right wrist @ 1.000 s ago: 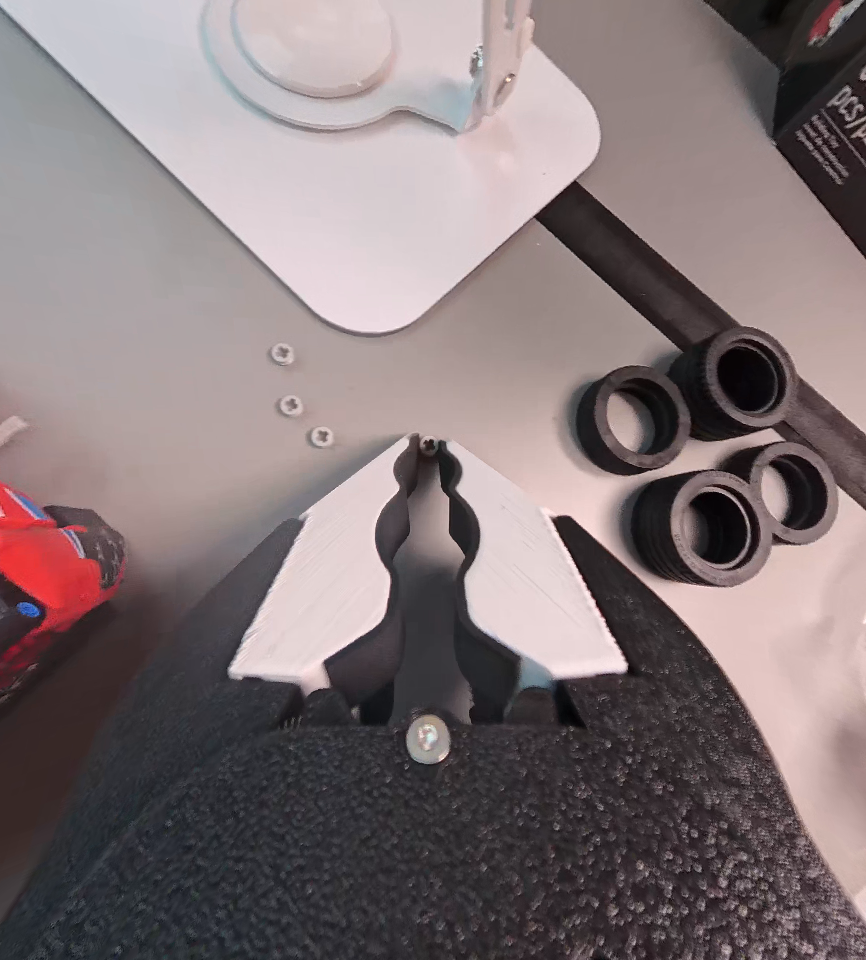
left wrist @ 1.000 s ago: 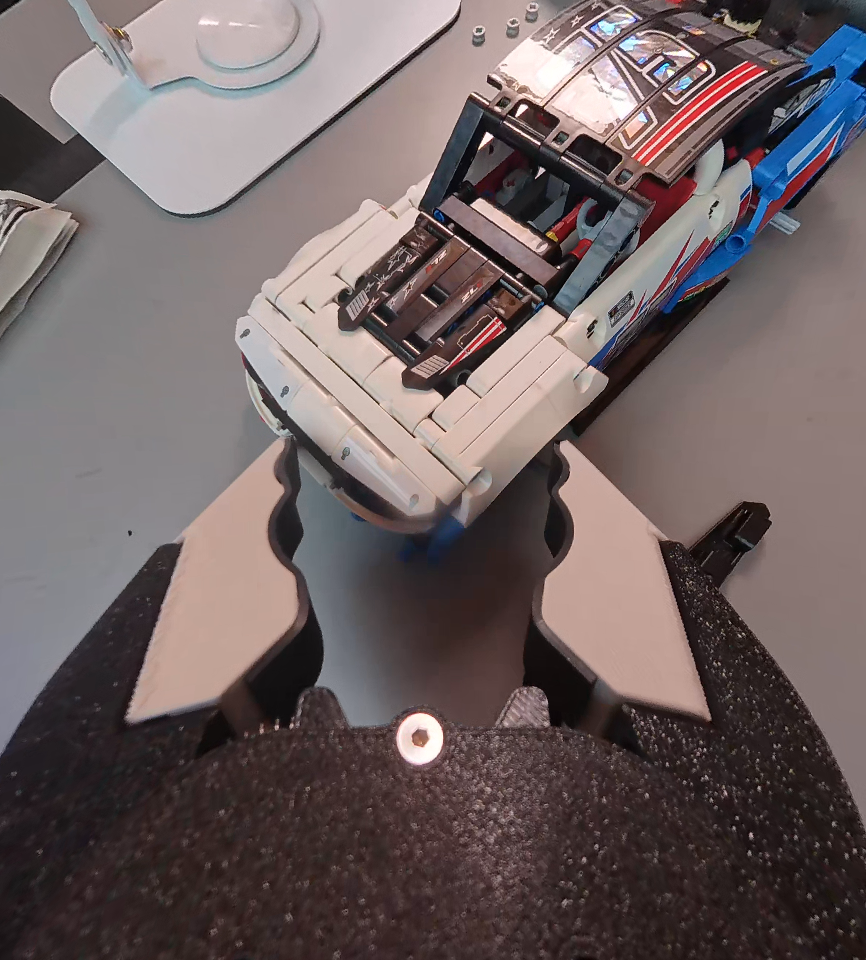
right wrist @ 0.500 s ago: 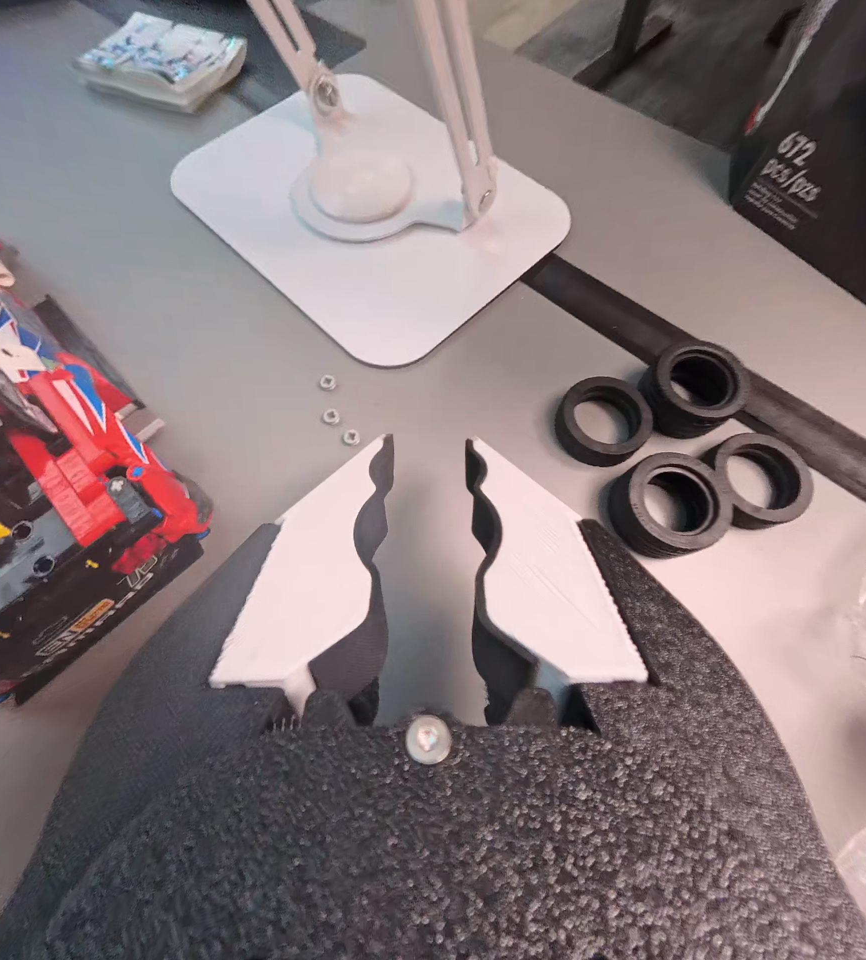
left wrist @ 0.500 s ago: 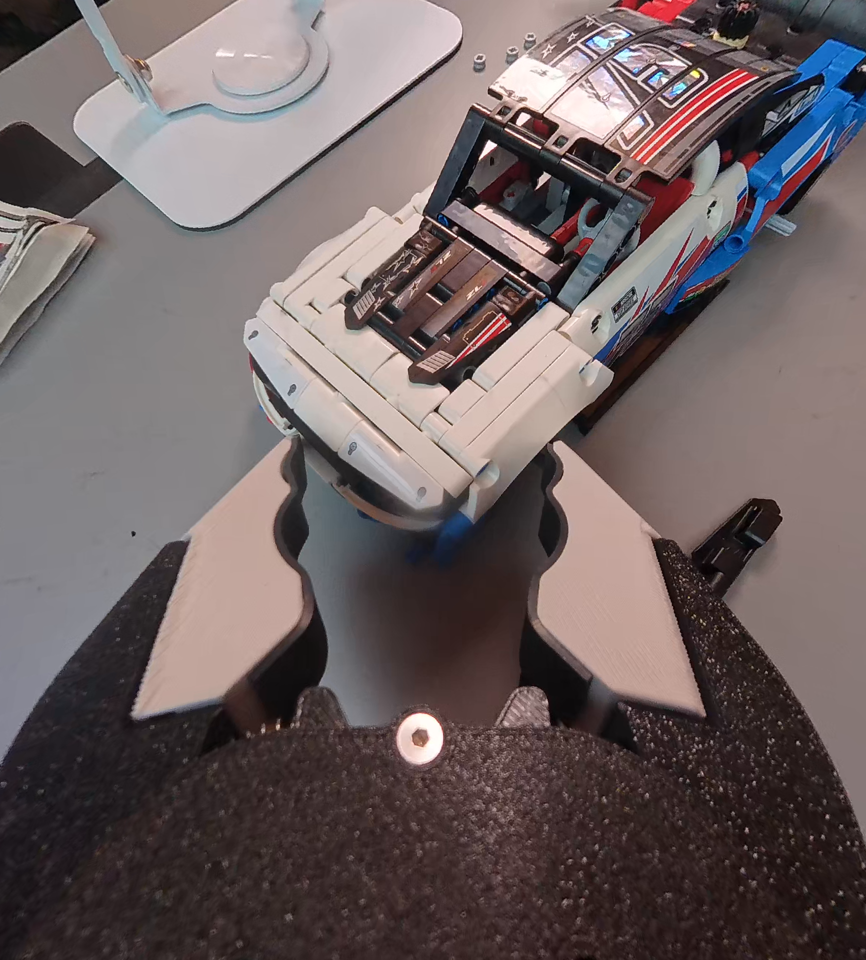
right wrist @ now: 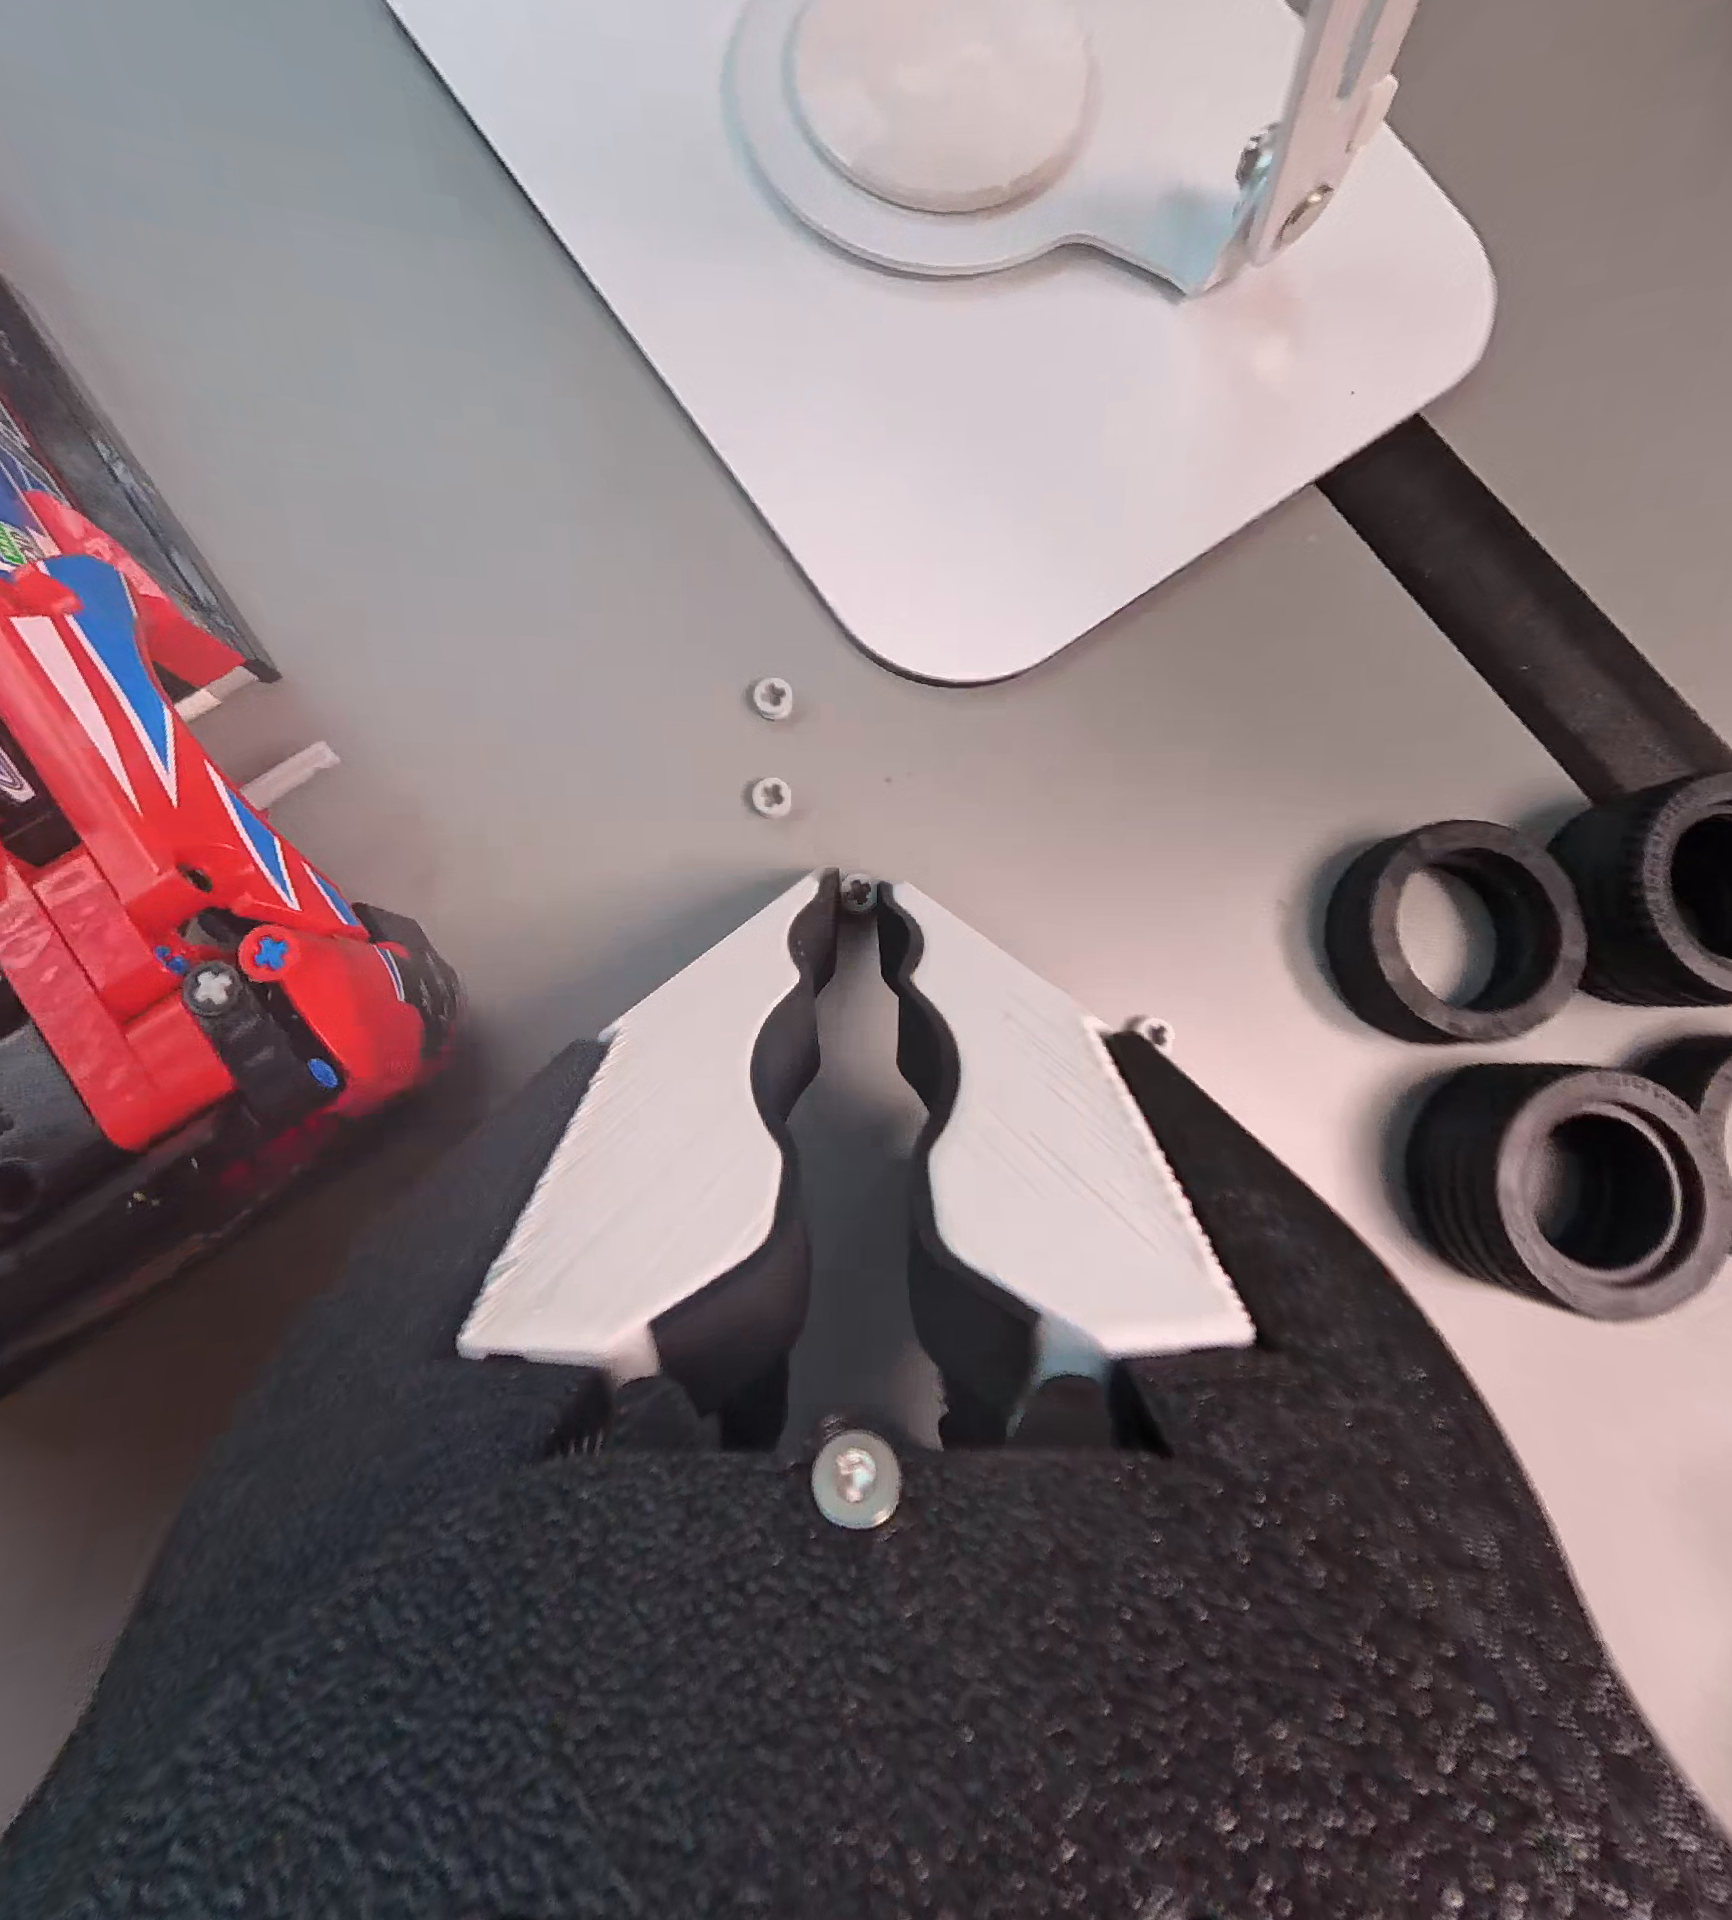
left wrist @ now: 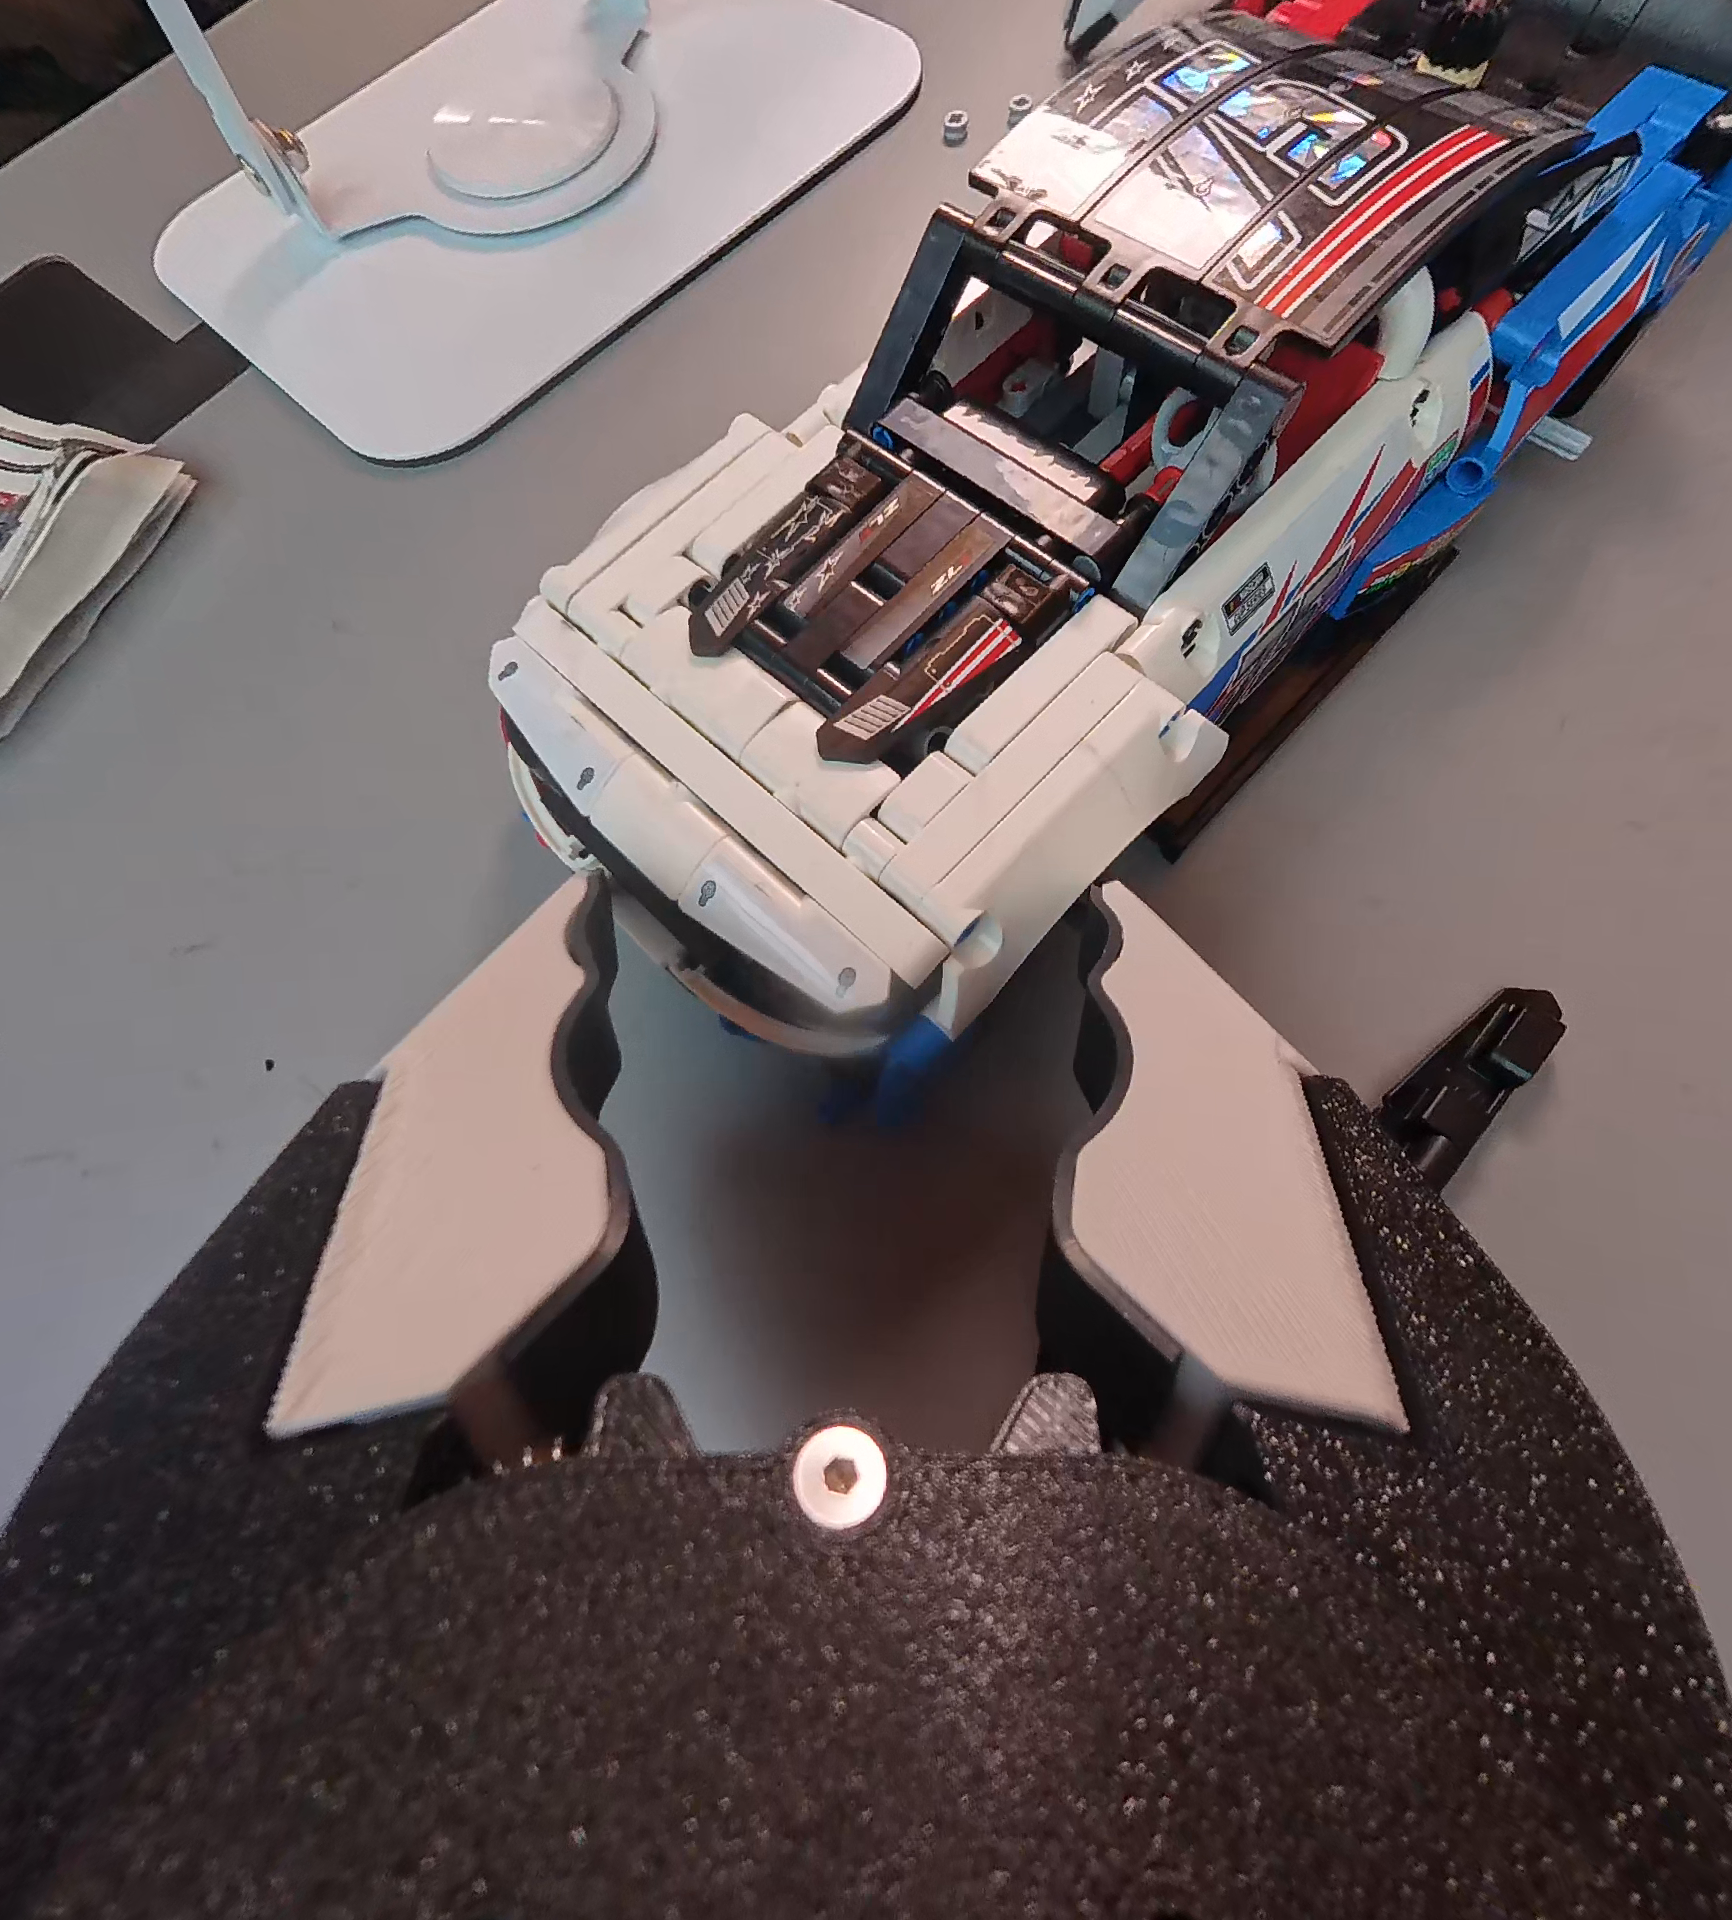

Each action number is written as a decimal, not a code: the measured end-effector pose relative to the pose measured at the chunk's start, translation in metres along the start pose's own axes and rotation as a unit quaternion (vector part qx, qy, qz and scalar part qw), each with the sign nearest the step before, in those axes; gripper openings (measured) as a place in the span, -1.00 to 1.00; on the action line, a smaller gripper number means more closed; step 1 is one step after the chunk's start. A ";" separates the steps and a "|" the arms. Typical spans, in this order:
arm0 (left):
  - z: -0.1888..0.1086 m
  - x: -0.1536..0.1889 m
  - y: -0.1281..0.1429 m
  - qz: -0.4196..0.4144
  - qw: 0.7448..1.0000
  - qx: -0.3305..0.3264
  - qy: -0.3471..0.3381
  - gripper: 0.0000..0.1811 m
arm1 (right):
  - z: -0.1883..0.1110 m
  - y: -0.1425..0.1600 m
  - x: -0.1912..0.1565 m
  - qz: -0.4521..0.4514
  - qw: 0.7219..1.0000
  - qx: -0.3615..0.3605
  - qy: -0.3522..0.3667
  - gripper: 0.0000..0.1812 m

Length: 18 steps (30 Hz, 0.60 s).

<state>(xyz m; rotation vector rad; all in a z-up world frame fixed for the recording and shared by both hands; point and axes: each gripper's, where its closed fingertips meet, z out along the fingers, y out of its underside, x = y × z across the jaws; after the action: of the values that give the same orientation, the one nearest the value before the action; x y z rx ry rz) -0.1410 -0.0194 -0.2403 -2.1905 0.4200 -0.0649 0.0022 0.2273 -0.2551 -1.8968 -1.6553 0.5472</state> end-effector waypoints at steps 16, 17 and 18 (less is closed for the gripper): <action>0.000 0.001 0.000 0.003 1.000 0.001 0.002 -0.03 | -0.048 0.015 0.061 0.126 0.987 0.078 0.068 -0.78; 0.000 0.001 0.000 0.003 1.000 0.002 0.003 -0.03 | -0.053 0.005 0.059 0.130 0.985 0.097 0.061 -0.79; 0.000 0.000 0.000 0.003 1.000 0.003 0.003 -0.03 | -0.057 -0.004 0.054 0.124 0.985 0.111 0.051 -0.78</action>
<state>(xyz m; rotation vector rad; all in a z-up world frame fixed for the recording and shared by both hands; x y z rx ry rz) -0.1405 -0.0193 -0.2407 -2.1844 0.4295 -0.0697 0.0431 0.2731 -0.2061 -1.9404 -1.2455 0.6914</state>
